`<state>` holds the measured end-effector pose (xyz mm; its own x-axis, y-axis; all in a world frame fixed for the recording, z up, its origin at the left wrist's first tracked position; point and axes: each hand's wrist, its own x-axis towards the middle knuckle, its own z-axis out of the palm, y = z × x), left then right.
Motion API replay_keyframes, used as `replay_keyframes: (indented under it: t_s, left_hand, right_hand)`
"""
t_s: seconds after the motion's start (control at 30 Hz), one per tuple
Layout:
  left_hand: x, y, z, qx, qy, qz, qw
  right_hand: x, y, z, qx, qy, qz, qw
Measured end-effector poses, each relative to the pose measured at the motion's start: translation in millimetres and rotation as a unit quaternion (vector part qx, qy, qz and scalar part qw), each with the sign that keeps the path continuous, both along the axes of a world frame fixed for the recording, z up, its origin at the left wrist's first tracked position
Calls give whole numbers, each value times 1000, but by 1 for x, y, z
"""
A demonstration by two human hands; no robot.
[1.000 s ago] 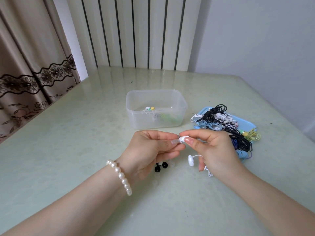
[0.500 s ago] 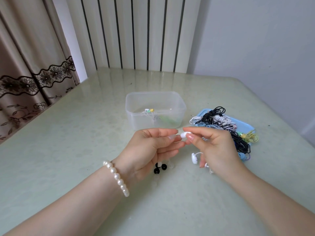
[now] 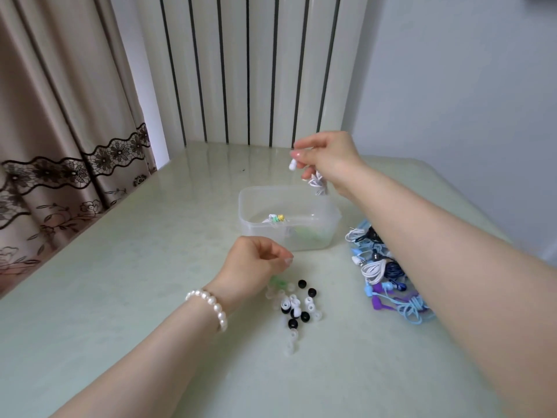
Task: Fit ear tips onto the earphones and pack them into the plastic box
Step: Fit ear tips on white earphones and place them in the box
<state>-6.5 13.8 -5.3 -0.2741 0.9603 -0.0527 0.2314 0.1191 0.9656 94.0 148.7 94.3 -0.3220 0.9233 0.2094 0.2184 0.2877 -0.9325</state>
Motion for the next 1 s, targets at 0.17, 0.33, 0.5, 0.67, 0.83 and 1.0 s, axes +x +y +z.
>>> replay_keyframes:
  t_s: [0.17,0.33,0.5,0.67,0.83,1.0]
  left_hand:
    - [0,0,-1,7,28,-9,1000]
    - [1,1,-2,14,32,-19,999]
    - [3,0,-2,9,33,-27,999]
    - [7,-2,-1,0,40,-46,998]
    - [9,-1,-3,-1,51,-44,998]
    - [10,-3,-2,0,46,-47,998]
  right_hand:
    - [-13,25,-37,-23,-114,-2,993]
    - [-3,26,-45,50,-315,59,946]
    - [25,14,-10,162,-414,55,894]
    - [75,-6,13,138,-472,64,868]
    - [106,-24,-10,70,-549,133,822]
    - [113,-43,-44,216,-663,124,707]
